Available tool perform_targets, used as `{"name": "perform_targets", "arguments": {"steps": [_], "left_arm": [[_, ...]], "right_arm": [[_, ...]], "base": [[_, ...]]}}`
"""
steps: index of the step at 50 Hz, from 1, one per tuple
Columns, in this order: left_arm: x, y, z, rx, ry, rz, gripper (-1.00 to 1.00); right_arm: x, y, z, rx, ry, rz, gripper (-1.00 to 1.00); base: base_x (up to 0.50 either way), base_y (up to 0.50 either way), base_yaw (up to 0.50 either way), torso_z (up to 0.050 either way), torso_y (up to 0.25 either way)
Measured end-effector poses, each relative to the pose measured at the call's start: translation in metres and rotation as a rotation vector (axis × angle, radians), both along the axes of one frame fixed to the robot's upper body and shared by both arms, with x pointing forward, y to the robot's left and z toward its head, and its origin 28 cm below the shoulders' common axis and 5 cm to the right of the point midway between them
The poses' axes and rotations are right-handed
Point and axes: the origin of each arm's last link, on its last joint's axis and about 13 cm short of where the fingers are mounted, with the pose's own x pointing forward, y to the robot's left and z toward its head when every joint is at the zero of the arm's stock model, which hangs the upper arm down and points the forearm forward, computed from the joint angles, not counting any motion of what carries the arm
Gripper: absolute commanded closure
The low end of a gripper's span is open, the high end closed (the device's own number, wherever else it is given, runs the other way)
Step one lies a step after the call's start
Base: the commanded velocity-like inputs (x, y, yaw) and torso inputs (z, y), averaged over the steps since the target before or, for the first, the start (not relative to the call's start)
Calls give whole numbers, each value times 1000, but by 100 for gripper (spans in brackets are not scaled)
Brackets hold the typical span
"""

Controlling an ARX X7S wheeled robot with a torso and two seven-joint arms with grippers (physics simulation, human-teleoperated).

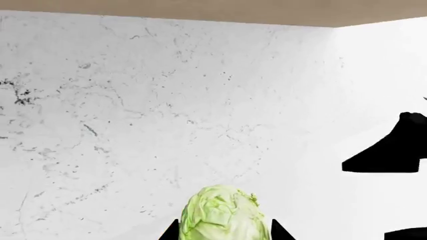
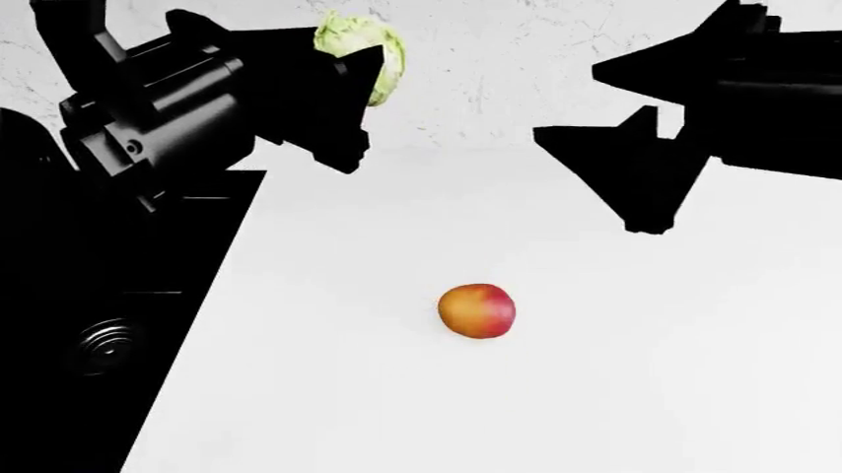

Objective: Pick the brussel sprout, mango from the counter and place them in the cabinet. Then close the cabinet.

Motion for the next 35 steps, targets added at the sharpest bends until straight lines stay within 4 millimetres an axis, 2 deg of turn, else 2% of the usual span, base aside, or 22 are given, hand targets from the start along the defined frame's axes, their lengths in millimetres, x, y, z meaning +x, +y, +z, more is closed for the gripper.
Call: {"name": "perform_targets", "arguments": {"steps": [14, 35], "left_arm": [[0, 1, 0, -4, 5, -11, 100], [-3, 1, 2, -19, 13, -30, 100]], "right_arm": [[24, 0, 1, -177, 159, 178, -100], [56, 13, 3, -378, 250, 228, -100]], "base": [[0, 0, 0, 0, 0], [0, 0, 0, 0, 0]]}}
